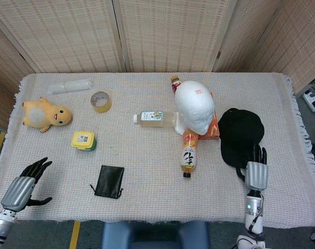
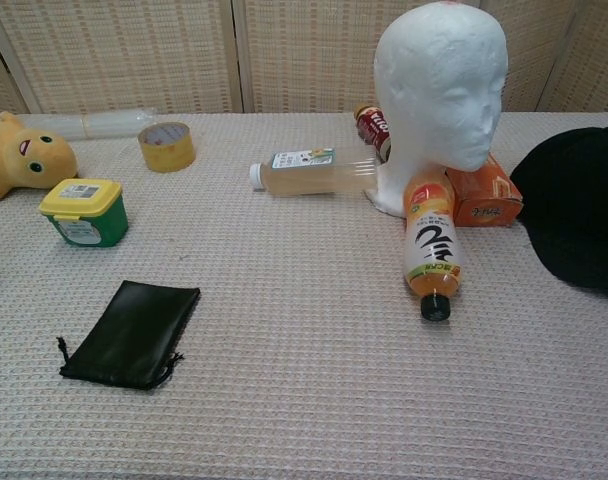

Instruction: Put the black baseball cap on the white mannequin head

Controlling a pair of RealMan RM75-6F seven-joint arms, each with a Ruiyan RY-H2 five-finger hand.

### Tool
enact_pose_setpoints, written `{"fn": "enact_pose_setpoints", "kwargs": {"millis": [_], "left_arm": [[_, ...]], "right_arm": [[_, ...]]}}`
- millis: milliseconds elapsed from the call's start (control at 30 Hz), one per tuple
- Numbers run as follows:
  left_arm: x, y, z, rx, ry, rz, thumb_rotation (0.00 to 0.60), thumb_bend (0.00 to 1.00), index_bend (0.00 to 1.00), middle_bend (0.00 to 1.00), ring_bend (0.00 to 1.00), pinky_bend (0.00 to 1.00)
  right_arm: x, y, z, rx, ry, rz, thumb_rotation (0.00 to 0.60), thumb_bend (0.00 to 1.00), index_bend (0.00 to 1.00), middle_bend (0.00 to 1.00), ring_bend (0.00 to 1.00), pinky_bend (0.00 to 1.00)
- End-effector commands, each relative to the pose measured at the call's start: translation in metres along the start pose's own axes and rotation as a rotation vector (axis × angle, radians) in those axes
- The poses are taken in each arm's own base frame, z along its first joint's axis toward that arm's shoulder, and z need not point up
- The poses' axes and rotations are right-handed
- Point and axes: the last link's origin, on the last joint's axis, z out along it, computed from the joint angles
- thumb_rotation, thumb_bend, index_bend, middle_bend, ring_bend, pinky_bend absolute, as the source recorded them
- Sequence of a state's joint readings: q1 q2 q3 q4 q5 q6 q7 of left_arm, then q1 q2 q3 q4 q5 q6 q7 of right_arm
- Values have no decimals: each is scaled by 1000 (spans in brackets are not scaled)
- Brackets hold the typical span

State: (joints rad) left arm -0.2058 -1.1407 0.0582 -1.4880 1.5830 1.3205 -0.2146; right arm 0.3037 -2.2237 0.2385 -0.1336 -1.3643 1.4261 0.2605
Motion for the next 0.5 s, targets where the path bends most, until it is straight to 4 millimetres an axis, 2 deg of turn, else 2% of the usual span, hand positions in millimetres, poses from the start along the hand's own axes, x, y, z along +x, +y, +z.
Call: {"fn": "enact_pose_setpoints", "kwargs": {"millis": [33, 167, 267, 400, 500], "left_arm": [[-1, 0, 1, 3, 0, 3, 600, 153, 37, 0, 0, 136], [-1, -1, 2, 9, 0, 9, 600, 154, 37, 0, 0, 135], [-1, -2, 2, 14, 7, 9, 600, 155, 36, 0, 0, 136], [1, -3, 2, 21, 20, 8, 600, 155, 37, 0, 0, 136], [2, -3, 2, 26, 27, 9, 600, 155, 37, 0, 0, 136]], "right_arm": [[0, 0, 3, -5, -4, -4, 600, 274, 472, 0, 0, 0], [-1, 0, 8, -10, -11, 2, 600, 293, 471, 0, 0, 0], [1, 1, 12, -19, -6, 15, 600, 347, 477, 0, 0, 0], [10, 5, 22, -34, 39, 48, 600, 432, 555, 8, 0, 0], [21, 9, 30, -46, 95, 78, 600, 459, 629, 45, 0, 0]]}}
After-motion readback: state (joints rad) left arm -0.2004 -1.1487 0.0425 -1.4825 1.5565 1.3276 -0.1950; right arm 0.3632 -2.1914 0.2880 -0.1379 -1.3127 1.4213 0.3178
